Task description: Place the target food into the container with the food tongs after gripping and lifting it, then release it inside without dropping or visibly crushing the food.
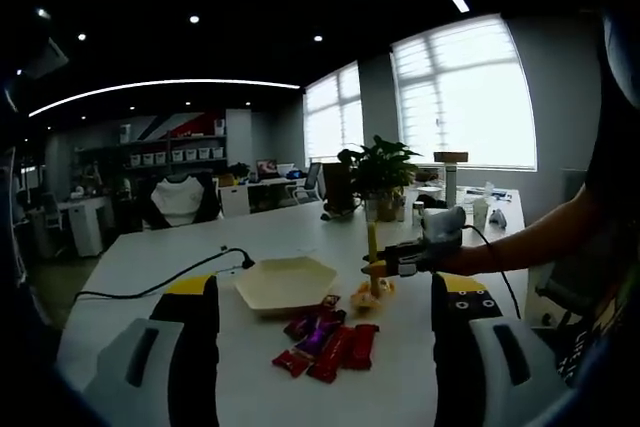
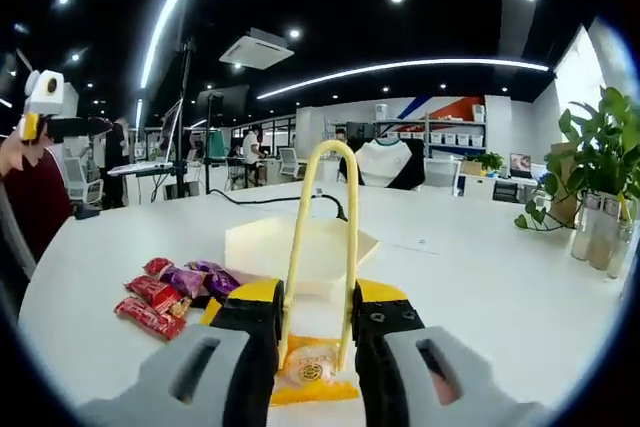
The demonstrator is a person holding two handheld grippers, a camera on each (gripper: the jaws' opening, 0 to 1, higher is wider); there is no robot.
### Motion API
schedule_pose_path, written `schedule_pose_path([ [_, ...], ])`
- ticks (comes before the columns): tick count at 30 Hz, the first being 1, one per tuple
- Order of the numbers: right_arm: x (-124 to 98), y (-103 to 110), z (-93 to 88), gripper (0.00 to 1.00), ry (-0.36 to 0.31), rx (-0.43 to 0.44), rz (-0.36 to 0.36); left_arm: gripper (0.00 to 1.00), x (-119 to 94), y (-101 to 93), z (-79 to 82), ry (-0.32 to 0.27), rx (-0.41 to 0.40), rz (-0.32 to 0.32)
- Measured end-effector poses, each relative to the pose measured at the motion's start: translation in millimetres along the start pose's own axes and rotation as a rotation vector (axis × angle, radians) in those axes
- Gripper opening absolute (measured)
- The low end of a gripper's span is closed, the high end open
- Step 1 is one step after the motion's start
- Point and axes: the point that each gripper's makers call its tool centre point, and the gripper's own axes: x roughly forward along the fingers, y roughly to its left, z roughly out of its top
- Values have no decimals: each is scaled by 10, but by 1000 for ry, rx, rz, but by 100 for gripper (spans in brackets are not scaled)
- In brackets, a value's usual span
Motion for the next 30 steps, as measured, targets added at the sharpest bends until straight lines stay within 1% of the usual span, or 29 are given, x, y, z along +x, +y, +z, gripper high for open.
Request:
schedule_pose_path([
  [2, 2, -8, -7, 21, 4, 5, -17, 93, -13, 20, 7, 0, 6, 8],
  [5, 20, 59, -1, 17, 9, -71, -17, 92, -24, 39, 3, 2, 7, 13],
  [6, 24, 74, -1, 16, 13, -66, -14, 92, -25, 46, -3, 4, 6, 16],
  [7, 34, 80, 10, 16, 25, -70, -16, 92, -25, 50, -8, 4, 6, 18],
  [9, 42, 80, 17, 16, 30, -83, -11, 91, -26, 50, -16, 8, 5, 18],
  [11, 36, 98, 23, 16, 42, -112, -3, 91, -29, 45, -20, 10, 8, 16],
  [15, 20, 80, 34, 17, 44, -107, -10, 91, -41, 32, -20, 15, 12, 15],
  [16, 1, 100, 62, 17, 35, -104, -3, 90, -48, 37, -15, 15, 16, 17],
  [18, -17, 98, 101, 17, 25, -95, -9, 90, -56, 49, -10, 14, 17, 22],
  [26, -95, 23, 265, 18, -9, -93, -44, 89, -62, 54, 21, 5, 15, 22],
  [29, -147, -8, 362, 18, -50, -44, -55, 88, -65, 50, 28, 3, 20, 22],
  [30, -163, -8, 383, 18, -53, -46, -58, 88, -68, 49, 32, 2, 20, 22],
])
